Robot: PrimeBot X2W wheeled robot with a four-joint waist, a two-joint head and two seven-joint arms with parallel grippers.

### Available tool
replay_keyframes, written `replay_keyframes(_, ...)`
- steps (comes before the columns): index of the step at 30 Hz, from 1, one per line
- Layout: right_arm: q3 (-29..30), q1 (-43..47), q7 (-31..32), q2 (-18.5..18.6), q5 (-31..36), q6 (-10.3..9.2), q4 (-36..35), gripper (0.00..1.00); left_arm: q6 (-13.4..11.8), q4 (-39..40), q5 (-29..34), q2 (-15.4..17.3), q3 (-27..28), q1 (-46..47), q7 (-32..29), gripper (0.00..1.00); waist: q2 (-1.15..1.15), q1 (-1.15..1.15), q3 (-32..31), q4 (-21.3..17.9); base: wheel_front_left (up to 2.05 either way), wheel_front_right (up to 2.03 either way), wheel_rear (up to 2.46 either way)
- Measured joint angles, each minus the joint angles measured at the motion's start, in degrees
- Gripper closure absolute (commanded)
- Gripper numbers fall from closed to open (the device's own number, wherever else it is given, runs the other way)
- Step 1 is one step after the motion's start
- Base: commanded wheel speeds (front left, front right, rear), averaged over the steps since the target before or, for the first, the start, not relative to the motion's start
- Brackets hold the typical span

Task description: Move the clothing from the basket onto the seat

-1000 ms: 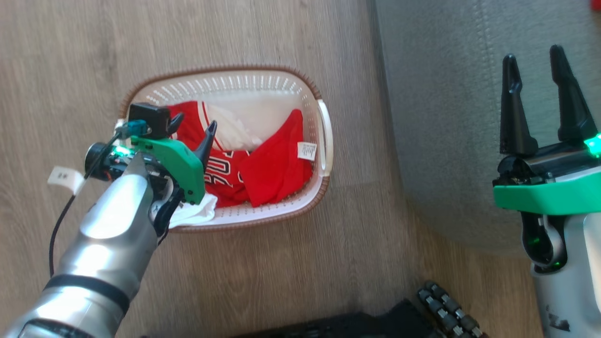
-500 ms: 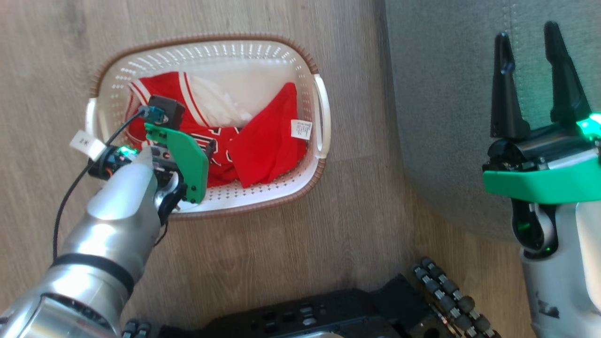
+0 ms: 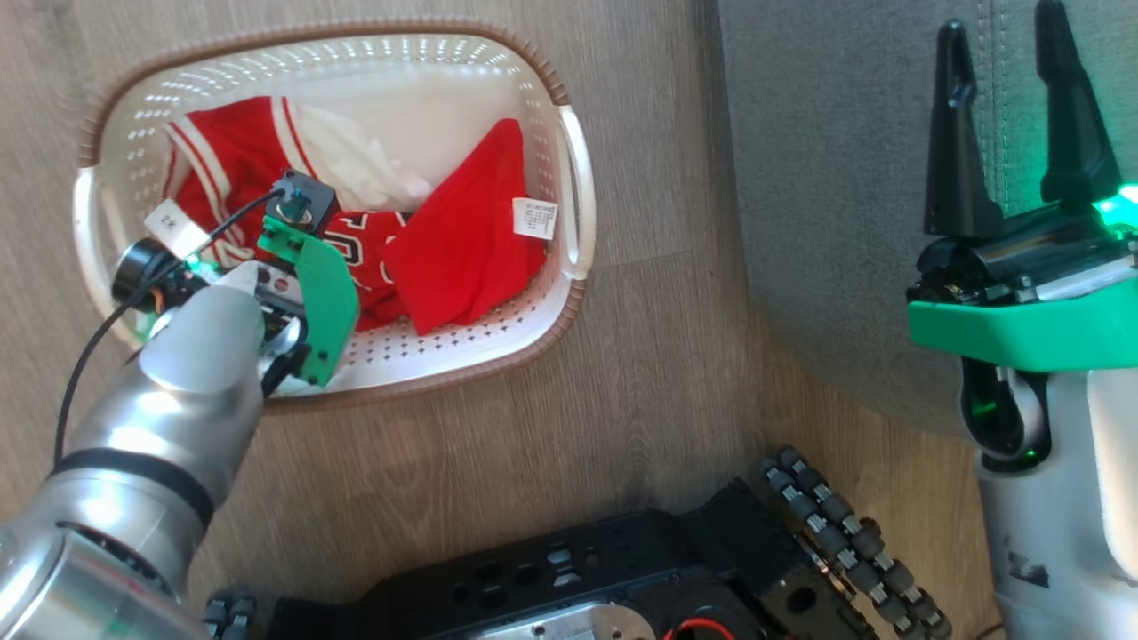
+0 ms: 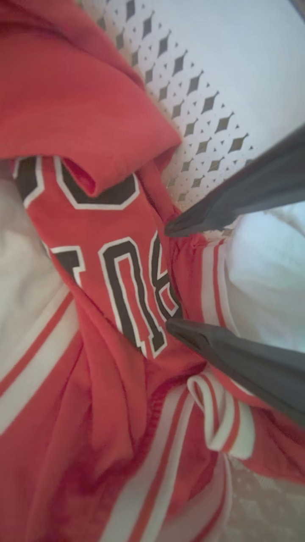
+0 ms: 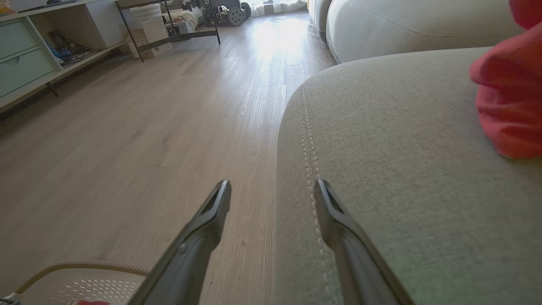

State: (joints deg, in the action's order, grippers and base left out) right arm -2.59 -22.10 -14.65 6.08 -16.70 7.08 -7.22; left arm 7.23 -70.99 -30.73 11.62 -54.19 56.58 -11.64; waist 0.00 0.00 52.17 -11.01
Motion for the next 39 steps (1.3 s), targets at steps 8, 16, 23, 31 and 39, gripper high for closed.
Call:
replay_keyframes(8, -0.2, -0.3, 0.0, -0.4, 0.0, 0.00, -0.1, 0.00, 0.3, -1.0, 4.1, 1.1, -7.9, 1.8, -3.9, 0.00, 0.00, 0.00, 1.2, -0.8, 0.00, 0.00, 0.00)
replay_keyframes(16, -0.4, -0.6, 0.0, -0.5, 0.1, 0.00, -0.1, 0.00, 0.3, 1.4, 5.4, 2.3, -16.5, 1.8, -8.2, 0.00, 0.00, 0.00, 1.7, -0.9, 0.00, 0.00, 0.00)
replay_keyframes(23, -0.8, -0.8, -0.1, -0.6, 0.1, 0.00, -0.2, 0.00, 0.3, 3.4, 6.0, 3.6, -19.2, 1.8, -10.4, 0.93, 0.00, 0.00, 2.4, -1.4, 0.00, 0.00, 0.00)
replay_keyframes(31, -0.9, -0.9, -0.1, -0.7, 0.6, 0.00, 0.1, 0.00, 0.3, 5.2, 5.3, 4.7, -19.4, 1.8, -9.4, 1.00, 0.01, 0.00, 1.8, -1.3, 0.00, 0.00, 0.00)
replay_keyframes(39, -1.0, -1.0, -0.1, -0.7, 0.5, 0.00, 0.6, 0.00, 0.3, 6.4, 3.3, 4.7, -19.5, 1.7, -6.6, 1.00, 0.01, 0.00, 0.4, -1.3, 0.00, 0.00, 0.00)
